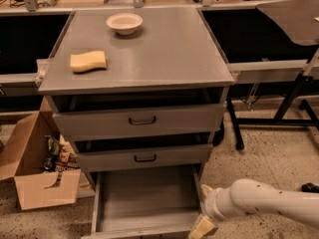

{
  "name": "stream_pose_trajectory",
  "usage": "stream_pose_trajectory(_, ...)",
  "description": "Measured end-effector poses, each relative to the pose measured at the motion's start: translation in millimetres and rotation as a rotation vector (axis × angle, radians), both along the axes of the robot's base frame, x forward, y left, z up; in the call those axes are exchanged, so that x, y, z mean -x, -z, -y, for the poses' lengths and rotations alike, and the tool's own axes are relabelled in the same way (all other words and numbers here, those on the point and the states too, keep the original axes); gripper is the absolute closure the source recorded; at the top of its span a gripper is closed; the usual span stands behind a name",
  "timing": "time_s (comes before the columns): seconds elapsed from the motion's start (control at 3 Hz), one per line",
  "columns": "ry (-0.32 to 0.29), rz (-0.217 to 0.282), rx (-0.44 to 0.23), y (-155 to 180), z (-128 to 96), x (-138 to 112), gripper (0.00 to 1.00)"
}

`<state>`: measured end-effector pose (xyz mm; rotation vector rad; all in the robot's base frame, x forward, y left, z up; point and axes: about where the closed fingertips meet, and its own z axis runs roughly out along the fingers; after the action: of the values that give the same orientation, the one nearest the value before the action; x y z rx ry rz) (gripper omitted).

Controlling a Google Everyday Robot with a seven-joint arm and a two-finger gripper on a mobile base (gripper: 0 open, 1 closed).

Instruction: Close bottom drawer

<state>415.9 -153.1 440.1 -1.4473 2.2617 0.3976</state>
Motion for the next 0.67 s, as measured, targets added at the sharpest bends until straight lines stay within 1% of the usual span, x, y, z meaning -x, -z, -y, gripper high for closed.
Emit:
stream_pose_trajectory(0.33, 0.099, 0.006, -0.022, 62.5, 14.8, -0.4, 0.00)
stream_pose_trajectory(0.67, 0.100, 0.006, -0.022, 62.7, 14.9, -0.4, 0.00)
